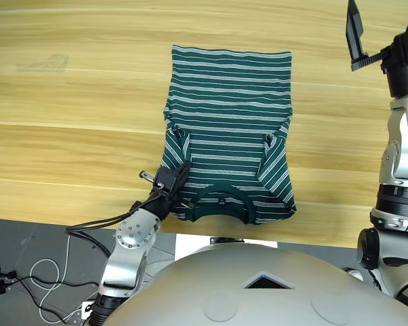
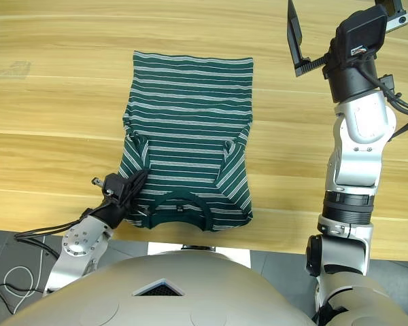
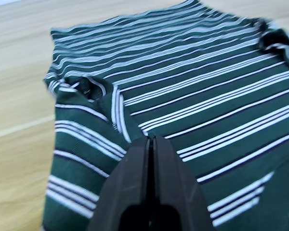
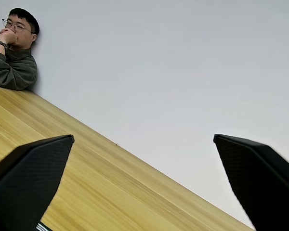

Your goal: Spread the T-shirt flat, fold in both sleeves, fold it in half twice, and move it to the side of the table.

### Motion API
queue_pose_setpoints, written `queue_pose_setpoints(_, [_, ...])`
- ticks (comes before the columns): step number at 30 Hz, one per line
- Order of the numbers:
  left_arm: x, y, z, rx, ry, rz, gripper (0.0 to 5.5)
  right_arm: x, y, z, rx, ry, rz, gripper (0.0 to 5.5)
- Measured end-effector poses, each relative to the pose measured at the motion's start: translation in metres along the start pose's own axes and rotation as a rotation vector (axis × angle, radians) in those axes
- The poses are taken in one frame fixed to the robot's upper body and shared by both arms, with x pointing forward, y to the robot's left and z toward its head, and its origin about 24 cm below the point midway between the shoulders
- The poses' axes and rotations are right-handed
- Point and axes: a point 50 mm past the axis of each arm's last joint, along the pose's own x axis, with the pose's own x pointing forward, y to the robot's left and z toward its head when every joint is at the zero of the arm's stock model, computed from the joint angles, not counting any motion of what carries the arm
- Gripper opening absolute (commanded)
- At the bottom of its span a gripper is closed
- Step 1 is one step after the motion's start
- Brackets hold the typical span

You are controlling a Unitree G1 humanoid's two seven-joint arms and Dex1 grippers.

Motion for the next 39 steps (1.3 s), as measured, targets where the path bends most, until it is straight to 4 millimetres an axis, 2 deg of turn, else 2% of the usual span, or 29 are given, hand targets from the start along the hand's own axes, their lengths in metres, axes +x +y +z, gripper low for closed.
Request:
queue_pose_setpoints(6, [-0.014, -0.021, 0.03, -0.018, -0.183, -0.228, 1.52, 0.001, 0.004, -0.001, -0.007, 0.004, 0.016, 5.4])
queue_pose_setpoints(8, [-0.019, -0.02, 0.038, 0.008, -0.224, -0.264, 1.59, 0.001, 0.004, -0.001, -0.007, 0.004, 0.018, 5.4])
queue_pose_setpoints(11, [-0.027, -0.008, 0.051, 0.045, -0.288, -0.285, 1.59, 0.001, 0.004, -0.001, -0.005, 0.003, 0.02, 5.4])
queue_pose_setpoints(13, [-0.037, 0.009, 0.063, 0.076, -0.343, -0.263, 1.59, 0.0, 0.007, 0.0, 0.009, -0.014, 0.043, 5.4])
queue_pose_setpoints(15, [-0.043, 0.036, 0.07, 0.161, -0.346, -0.151, 1.59, -0.007, 0.012, 0.003, 0.034, -0.069, 0.088, 5.4])
queue_pose_setpoints(17, [-0.053, 0.081, 0.07, 0.396, -0.231, 0.074, 1.59, -0.018, 0.015, 0.002, -0.022, -0.111, 0.141, 5.4])
queue_pose_setpoints(18, [-0.058, 0.094, 0.071, 0.493, -0.179, 0.134, 1.59, -0.022, 0.017, -0.001, -0.058, -0.111, 0.163, 5.4])
queue_pose_setpoints(19, [-0.065, 0.11, 0.074, 0.678, -0.099, 0.194, 1.59, -0.032, 0.019, -0.009, -0.134, -0.094, 0.224, 5.4])
queue_pose_setpoints(22, [-0.073, 0.124, 0.077, 1.066, 0.04, 0.161, 1.59, -0.054, 0.022, -0.021, -0.413, -0.112, 0.435, 5.4])
queue_pose_setpoints(25, [-0.074, 0.113, 0.066, 1.379, 0.107, -0.033, 1.59, -0.076, 0.022, -0.033, -0.681, -0.169, 0.733, 5.4])
queue_pose_setpoints(27, [-0.072, 0.1, 0.043, 1.453, 0.098, -0.203, 1.59, -0.092, 0.027, -0.039, -0.742, -0.22, 0.895, 5.4])
queue_pose_setpoints(29, [-0.072, 0.09, 0.023, 1.489, 0.089, -0.322, 1.59, -0.105, 0.028, -0.042, -0.763, -0.274, 0.995, 5.4])
queue_pose_setpoints(32, [-0.077, 0.085, -0.001, 1.53, 0.105, -0.455, 1.59, -0.119, 0.019, -0.043, -0.782, -0.311, 1.074, 5.4])
queue_pose_setpoints(34, [-0.077, 0.085, -0.005, 1.555, 0.074, -0.48, 1.59, -0.127, 0.019, -0.045, -0.77, -0.318, 1.119, 5.4])
queue_pose_setpoints(39, [-0.075, 0.087, -0.008, 1.59, 0.036, -0.512, 1.59, -0.156, 0.045, -0.048, -0.626, -0.367, 1.192, 5.4])
